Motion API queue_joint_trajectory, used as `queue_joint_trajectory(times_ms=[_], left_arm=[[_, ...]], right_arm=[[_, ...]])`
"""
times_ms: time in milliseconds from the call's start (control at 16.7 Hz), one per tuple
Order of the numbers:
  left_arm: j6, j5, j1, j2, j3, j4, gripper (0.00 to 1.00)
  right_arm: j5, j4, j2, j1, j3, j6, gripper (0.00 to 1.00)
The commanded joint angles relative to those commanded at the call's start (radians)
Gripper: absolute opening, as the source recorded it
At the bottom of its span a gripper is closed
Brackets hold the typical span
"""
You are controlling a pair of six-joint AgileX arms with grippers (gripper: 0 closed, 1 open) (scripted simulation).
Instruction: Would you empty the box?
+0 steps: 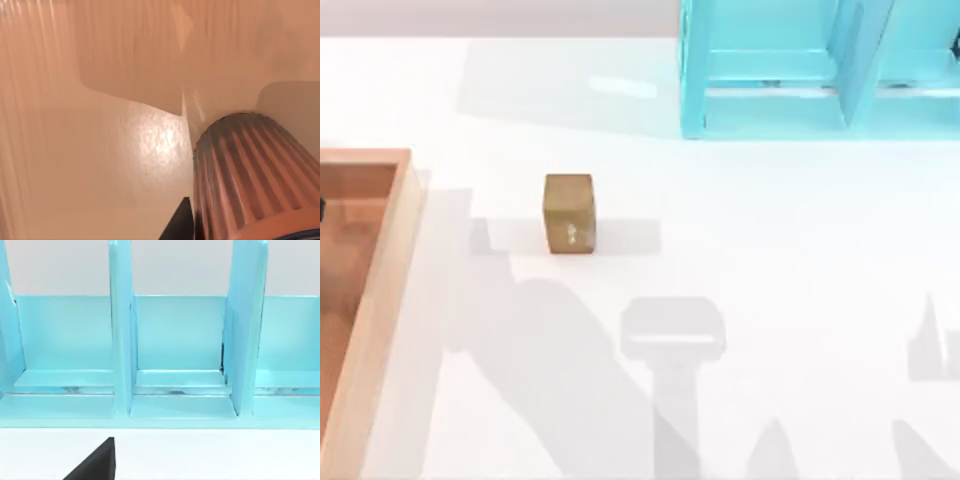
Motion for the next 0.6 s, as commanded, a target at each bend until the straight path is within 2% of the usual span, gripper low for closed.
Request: queue_joint_trajectory(times_ms=[300,600], left_arm=[[-0.013,-0.034,-0.011,-0.036,0.07,-0.059,0.0],[0.0,-0.066,-0.042,-0.1,0.253,-0.239,0.0]], right_arm=[[0.0,0.0,0.0,0.0,0.0,0.0,1.0],[0.0,0.0,0.0,0.0,0.0,0.0,1.0]])
